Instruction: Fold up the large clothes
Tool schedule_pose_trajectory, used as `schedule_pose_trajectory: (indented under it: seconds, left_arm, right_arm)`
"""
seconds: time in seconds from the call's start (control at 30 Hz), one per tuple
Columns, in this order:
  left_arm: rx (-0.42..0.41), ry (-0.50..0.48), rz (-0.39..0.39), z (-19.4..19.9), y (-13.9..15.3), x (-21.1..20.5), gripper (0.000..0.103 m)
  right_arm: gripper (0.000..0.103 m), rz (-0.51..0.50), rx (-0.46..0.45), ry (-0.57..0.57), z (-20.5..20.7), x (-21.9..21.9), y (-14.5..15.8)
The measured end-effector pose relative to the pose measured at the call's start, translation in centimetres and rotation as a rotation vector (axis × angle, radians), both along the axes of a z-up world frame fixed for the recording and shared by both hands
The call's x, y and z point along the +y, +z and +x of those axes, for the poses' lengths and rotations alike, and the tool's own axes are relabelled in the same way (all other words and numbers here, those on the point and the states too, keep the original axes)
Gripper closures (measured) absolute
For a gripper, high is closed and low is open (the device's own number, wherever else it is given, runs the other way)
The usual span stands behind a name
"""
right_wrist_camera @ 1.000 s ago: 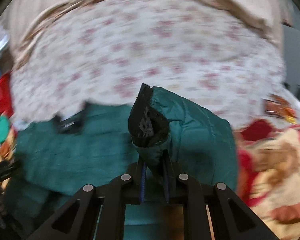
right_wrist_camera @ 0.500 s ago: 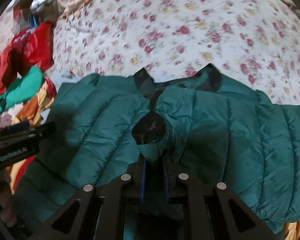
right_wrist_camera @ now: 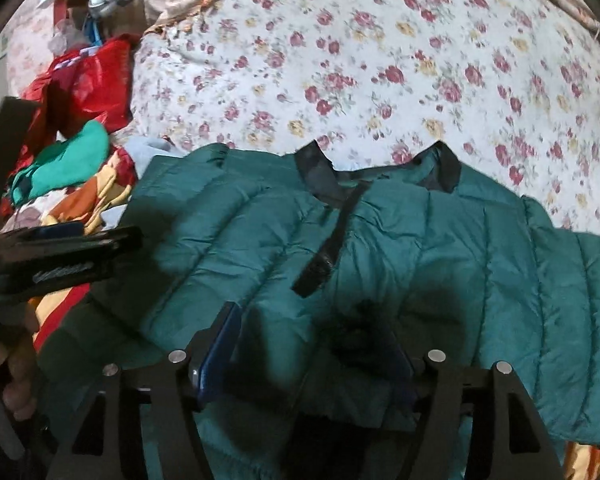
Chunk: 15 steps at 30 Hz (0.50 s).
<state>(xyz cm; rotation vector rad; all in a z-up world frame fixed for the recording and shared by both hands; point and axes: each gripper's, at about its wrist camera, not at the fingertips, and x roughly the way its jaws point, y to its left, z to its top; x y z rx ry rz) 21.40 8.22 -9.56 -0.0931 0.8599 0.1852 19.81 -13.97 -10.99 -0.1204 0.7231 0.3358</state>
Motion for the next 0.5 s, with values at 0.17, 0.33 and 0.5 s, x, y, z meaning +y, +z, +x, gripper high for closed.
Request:
schedule_pose_trajectory:
  seconds: [0.17,0.33,0.5]
  left_arm:
    - [0.009,0.028,-0.042,0.3,-0.1,1.3,0.018]
    - [0.005,0.019,-0.03,0.2,0.0,1.1,0.018]
    - [0.005,0.005,-0.014,0.0,-0.3,0.4,0.018]
  right_arm:
    - [0.032,0.008,-0.045,0.008,-4.1,-2.2,2.3]
    - [0.019,0.044,-0.052,-0.075,-8.2,-7.2,2.7]
    - [0.019,0.036,0.073,-0.213,-8.6,-11.8,-0.6]
